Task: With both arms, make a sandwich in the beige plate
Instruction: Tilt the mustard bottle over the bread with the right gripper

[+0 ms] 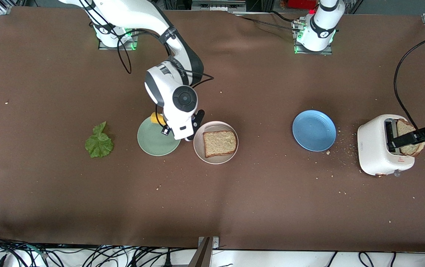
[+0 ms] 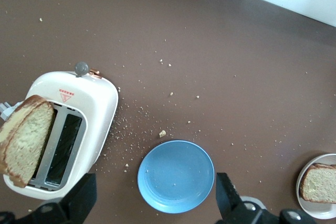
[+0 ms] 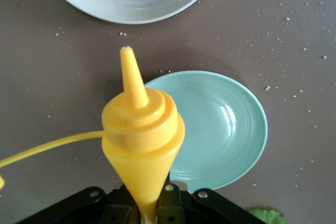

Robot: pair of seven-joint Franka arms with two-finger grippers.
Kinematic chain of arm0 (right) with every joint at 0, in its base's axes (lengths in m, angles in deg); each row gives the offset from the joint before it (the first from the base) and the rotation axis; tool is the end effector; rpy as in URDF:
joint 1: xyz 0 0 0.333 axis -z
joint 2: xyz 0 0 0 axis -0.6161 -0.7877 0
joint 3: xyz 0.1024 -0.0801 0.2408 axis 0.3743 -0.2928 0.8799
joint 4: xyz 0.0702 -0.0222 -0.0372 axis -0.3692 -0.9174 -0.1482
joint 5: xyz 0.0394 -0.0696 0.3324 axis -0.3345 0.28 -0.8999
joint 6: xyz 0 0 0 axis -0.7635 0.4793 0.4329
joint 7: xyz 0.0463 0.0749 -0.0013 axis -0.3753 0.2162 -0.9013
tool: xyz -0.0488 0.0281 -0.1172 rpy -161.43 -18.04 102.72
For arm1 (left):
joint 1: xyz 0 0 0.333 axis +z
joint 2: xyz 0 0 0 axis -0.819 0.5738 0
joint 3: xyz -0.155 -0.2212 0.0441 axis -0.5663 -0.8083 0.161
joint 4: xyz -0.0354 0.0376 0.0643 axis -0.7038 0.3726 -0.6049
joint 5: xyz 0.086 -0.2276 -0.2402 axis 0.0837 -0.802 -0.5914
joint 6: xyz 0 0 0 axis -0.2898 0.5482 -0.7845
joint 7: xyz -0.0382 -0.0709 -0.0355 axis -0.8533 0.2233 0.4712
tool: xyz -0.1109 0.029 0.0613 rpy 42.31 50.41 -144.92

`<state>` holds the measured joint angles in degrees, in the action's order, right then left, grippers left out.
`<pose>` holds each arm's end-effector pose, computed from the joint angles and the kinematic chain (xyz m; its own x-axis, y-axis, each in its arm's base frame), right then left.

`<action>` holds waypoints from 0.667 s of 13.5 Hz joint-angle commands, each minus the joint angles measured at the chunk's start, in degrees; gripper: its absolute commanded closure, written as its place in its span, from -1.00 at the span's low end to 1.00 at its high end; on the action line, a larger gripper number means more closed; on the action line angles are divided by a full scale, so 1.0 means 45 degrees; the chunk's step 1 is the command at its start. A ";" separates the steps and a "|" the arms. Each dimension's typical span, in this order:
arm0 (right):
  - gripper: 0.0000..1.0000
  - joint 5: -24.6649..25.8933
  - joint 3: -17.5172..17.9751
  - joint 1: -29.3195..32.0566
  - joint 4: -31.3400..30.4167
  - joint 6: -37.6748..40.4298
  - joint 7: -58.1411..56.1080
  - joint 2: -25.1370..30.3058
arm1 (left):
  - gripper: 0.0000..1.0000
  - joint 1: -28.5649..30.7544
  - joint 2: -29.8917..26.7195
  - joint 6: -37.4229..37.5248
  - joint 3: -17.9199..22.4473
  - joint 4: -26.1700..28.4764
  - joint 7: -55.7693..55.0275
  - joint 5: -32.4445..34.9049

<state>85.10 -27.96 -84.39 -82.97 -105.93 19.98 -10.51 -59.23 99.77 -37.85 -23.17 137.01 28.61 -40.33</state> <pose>0.4915 0.3645 0.2613 0.3564 0.8583 -0.3693 0.9309 -0.3600 0.0617 0.5899 0.0611 0.4849 0.9616 0.2743 -0.0113 0.2734 -0.9530 0.1303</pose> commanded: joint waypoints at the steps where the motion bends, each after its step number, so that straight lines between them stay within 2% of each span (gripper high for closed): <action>1: 0.79 0.1847 -0.0150 -0.0946 0.0173 0.0349 0.1214 -0.0225 | -1.00 0.0027 -0.0325 0.0198 -0.0068 0.0206 0.0078 0.0391; 5: 0.79 0.3782 -0.0169 -0.1671 0.0212 0.0545 0.1510 -0.0499 | -1.00 0.0007 -0.0169 0.0218 -0.0068 0.0324 0.0097 0.0390; 9: 0.79 0.5600 -0.0189 -0.2236 0.1615 0.1499 0.1510 -0.1611 | -1.00 -0.0013 0.0066 0.0217 -0.0068 0.0421 0.0136 0.0429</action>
<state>106.86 -27.98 -92.24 -81.26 -103.17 26.66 -14.14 -59.26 99.94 -37.13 -23.22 138.86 28.61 -40.29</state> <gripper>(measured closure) 0.890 0.000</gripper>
